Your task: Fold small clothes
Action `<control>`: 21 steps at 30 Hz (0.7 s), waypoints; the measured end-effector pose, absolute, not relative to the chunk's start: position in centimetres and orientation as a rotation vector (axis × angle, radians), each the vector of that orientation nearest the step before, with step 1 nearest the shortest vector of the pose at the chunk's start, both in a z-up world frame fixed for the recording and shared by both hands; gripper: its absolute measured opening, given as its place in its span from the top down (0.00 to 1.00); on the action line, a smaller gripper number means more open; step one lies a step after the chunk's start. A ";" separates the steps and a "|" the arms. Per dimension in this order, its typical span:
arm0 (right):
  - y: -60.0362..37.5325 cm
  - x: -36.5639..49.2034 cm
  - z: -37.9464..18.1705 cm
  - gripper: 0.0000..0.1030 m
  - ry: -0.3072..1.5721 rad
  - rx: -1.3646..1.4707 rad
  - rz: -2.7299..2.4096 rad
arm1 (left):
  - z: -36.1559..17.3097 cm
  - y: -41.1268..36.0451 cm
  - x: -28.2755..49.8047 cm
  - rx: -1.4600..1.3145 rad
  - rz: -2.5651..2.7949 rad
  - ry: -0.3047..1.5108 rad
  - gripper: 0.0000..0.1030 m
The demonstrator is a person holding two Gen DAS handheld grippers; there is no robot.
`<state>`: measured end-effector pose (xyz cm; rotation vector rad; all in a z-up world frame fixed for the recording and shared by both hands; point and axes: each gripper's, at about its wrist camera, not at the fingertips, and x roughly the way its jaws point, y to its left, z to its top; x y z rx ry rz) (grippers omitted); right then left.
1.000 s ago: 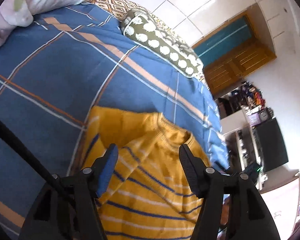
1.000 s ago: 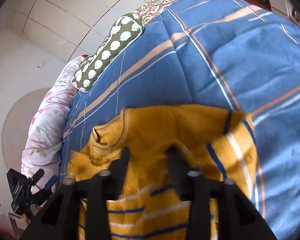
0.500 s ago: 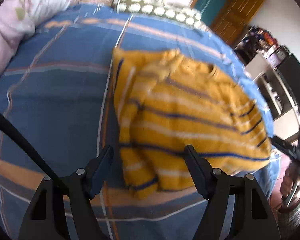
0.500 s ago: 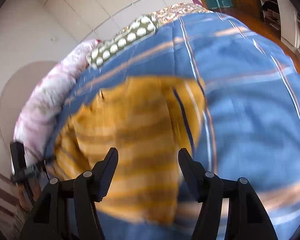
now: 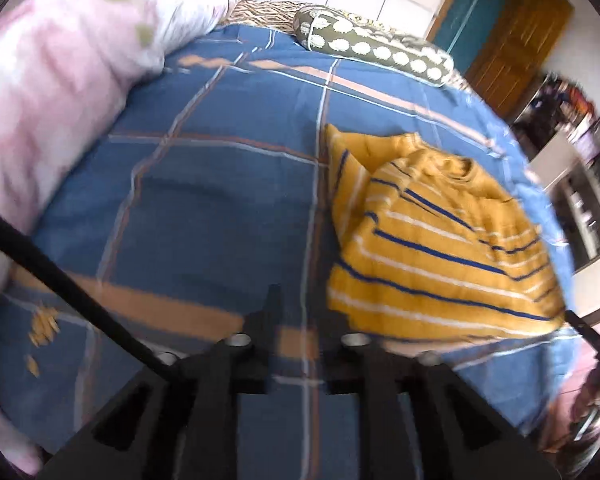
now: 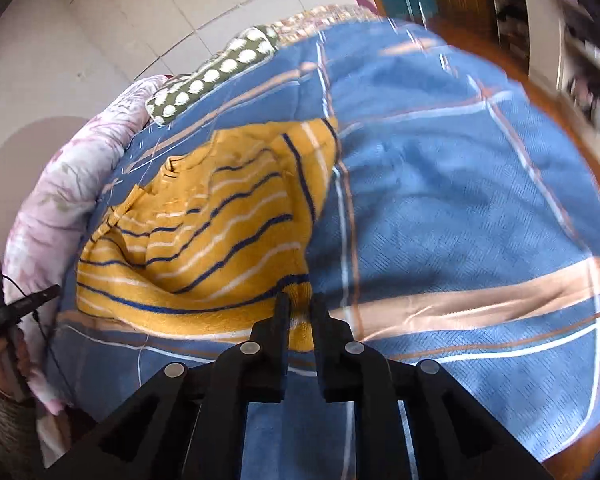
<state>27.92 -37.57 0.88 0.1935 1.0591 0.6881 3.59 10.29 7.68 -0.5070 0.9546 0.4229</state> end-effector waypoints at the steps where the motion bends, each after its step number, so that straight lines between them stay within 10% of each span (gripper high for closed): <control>1: -36.8 27.3 1.8 0.84 1.026 0.165 0.692 | 7.5 9.8 2.9 -0.511 0.427 0.936 0.58; 6: -30.2 25.2 5.5 0.52 0.861 0.108 0.796 | 5.6 5.3 1.2 -0.482 0.468 0.819 0.41; 11: -19.0 25.5 6.2 0.79 0.937 0.015 0.929 | 2.4 1.6 0.4 -0.443 0.483 0.743 0.39; 21: 3.1 27.9 2.5 0.79 1.066 -0.232 0.980 | -1.8 -0.4 -1.5 -0.267 0.519 0.643 0.28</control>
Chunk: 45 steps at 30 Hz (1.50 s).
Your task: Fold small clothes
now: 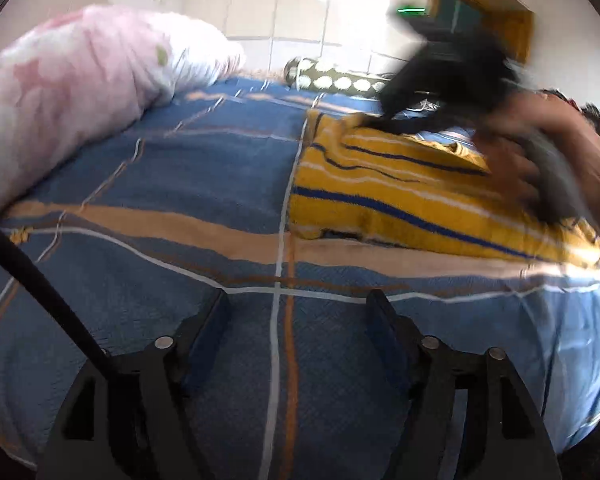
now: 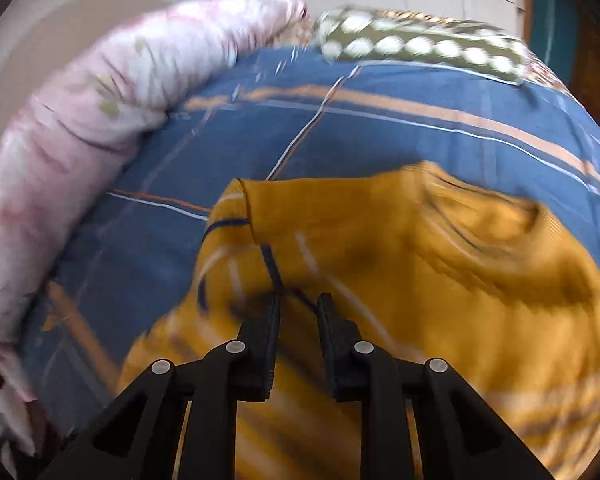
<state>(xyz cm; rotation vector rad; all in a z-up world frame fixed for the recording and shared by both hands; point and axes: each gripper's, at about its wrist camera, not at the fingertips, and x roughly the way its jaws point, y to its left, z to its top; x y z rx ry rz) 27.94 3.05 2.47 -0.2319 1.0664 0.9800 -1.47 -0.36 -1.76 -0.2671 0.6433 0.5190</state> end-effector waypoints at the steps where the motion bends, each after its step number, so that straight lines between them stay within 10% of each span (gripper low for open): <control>1: 4.6 28.1 2.3 0.79 1.058 -0.254 0.972 | -1.9 -0.7 -1.5 -0.247 0.519 0.639 0.26; 13: 7.9 28.8 5.4 0.77 0.993 -0.248 0.944 | -2.5 -1.4 -1.8 -0.181 0.482 0.615 0.17; 20: -1.9 22.9 7.3 0.52 0.959 -0.253 1.056 | -2.4 -1.4 -1.6 -0.172 0.500 0.626 0.17; 45: -7.0 16.7 0.5 0.48 1.063 -0.204 1.000 | -1.5 2.4 -6.3 -0.294 0.827 0.692 0.11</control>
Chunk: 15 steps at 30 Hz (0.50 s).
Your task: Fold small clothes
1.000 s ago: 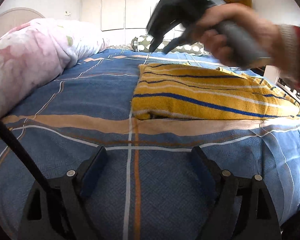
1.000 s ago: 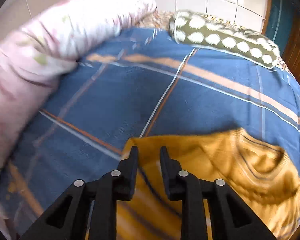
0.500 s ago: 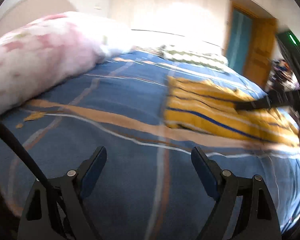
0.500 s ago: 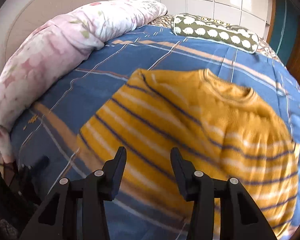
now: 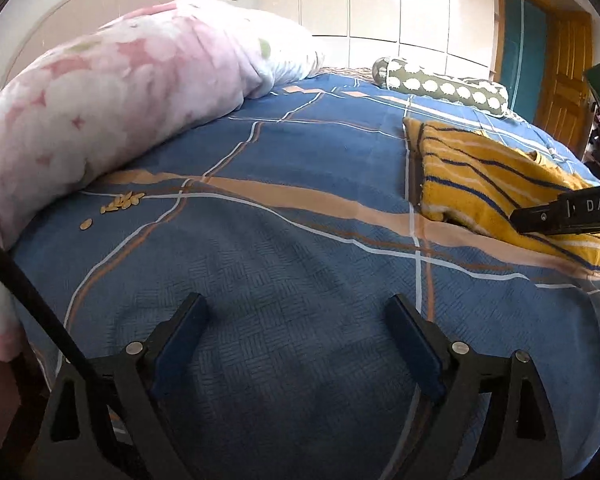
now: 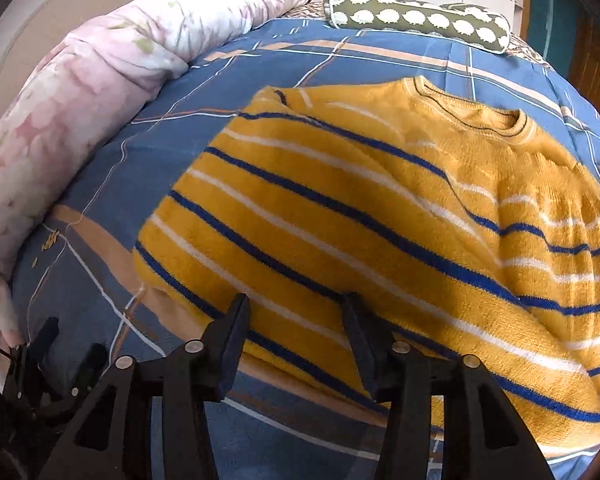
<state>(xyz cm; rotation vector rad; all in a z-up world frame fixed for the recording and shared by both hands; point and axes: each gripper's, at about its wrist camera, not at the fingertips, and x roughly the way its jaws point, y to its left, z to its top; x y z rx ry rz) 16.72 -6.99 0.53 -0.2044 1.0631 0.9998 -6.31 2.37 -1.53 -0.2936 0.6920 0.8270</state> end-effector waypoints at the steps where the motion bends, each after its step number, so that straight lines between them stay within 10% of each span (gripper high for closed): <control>1: -7.0 16.6 0.6 0.48 1.059 -0.210 1.000 | -1.7 2.4 -6.3 -0.295 0.826 0.692 0.11; 15: -7.1 11.4 4.1 0.48 0.822 -0.340 1.089 | 1.2 3.4 -9.5 -0.444 0.742 0.688 0.11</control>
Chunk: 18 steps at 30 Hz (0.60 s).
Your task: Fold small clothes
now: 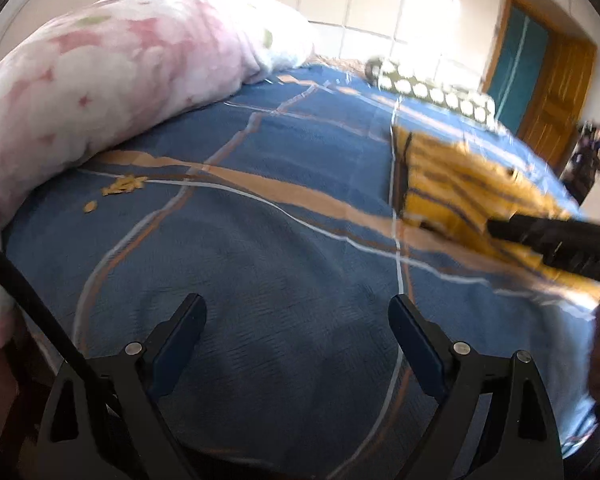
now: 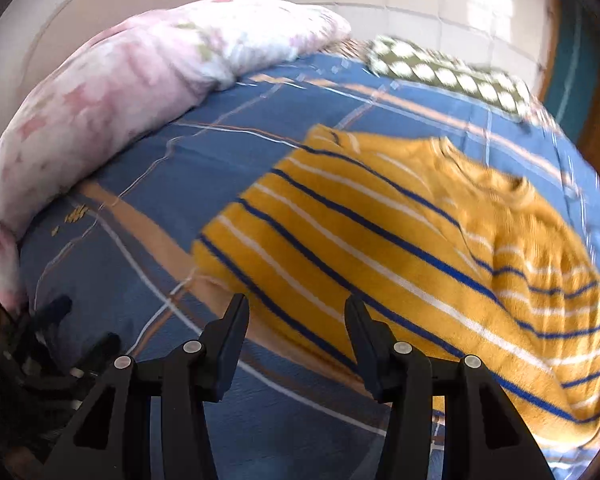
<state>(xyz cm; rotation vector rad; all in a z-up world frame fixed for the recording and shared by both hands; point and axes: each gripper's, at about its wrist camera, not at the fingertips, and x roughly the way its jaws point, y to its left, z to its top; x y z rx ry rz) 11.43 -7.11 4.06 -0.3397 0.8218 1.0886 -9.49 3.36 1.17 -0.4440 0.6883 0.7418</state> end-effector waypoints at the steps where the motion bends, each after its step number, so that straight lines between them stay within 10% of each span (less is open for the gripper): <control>1: -6.7 10.8 4.1 0.48 0.805 -0.365 1.101 | 1.6 3.6 -10.3 -0.457 0.751 0.671 0.11; 16: 1.7 6.2 0.3 0.48 0.545 -0.773 0.903 | 2.6 4.7 -13.1 -0.528 0.757 0.615 0.11; 18: 2.8 5.8 0.3 0.66 0.523 -0.790 0.876 | 2.7 4.6 -13.0 -0.537 0.748 0.621 0.11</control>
